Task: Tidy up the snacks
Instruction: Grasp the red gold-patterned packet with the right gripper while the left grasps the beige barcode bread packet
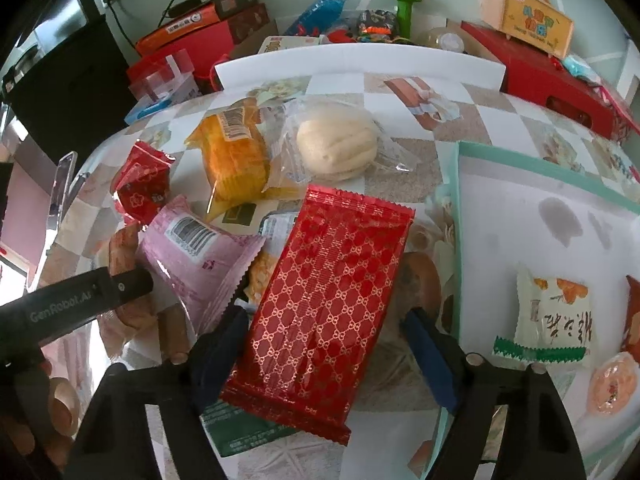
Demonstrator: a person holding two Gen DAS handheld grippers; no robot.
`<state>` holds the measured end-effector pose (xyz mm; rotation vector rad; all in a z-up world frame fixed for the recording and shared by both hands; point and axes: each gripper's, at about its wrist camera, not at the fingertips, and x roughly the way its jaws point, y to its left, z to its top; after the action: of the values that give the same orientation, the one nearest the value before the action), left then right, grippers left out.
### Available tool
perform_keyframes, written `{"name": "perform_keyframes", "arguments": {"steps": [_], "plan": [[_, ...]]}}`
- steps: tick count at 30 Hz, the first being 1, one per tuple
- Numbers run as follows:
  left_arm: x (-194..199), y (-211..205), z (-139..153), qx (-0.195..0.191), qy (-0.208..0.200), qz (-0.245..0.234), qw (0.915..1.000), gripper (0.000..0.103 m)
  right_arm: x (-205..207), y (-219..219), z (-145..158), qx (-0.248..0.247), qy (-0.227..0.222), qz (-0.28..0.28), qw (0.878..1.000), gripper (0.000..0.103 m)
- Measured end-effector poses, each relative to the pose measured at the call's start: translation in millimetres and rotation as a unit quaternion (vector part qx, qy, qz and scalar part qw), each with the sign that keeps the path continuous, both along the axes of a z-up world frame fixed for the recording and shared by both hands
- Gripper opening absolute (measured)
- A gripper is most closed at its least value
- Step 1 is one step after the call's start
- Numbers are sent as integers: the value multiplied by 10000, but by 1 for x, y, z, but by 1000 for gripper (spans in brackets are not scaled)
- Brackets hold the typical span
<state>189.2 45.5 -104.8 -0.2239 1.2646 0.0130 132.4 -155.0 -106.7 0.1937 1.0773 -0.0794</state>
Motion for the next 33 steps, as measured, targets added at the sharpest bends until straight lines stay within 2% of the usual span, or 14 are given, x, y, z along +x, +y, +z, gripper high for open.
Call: {"name": "perform_keyframes", "arguments": {"steps": [2,4,6,8,14,20,33], "plan": [[-1,-1,1,-19,-12,-5,10000,58,-1,-2,2,71,-34,-18,10000,75],[-1,-3,2,-57,-23,2,10000,52,-1,-3,4,74,-51,-42,10000,75],[1,-7,3,-32,-24,1,10000,51,-1,-4,5,86,-62,-69,9999,74],[1,-10,5,-22,-32,-4,10000,48,-1,-6,4,156,-64,-73,9998,64],[1,-9,8,-95,-71,81,9999,41,-4,-10,7,299,-111,-119,9994,59],[2,-3,12,-167,-151,106,9997,38,-6,-14,9,340,-165,-183,9991,53],[-5,-5,39,-282,-482,25,9984,38,-17,-19,32,433,-550,-232,9973,52]]}}
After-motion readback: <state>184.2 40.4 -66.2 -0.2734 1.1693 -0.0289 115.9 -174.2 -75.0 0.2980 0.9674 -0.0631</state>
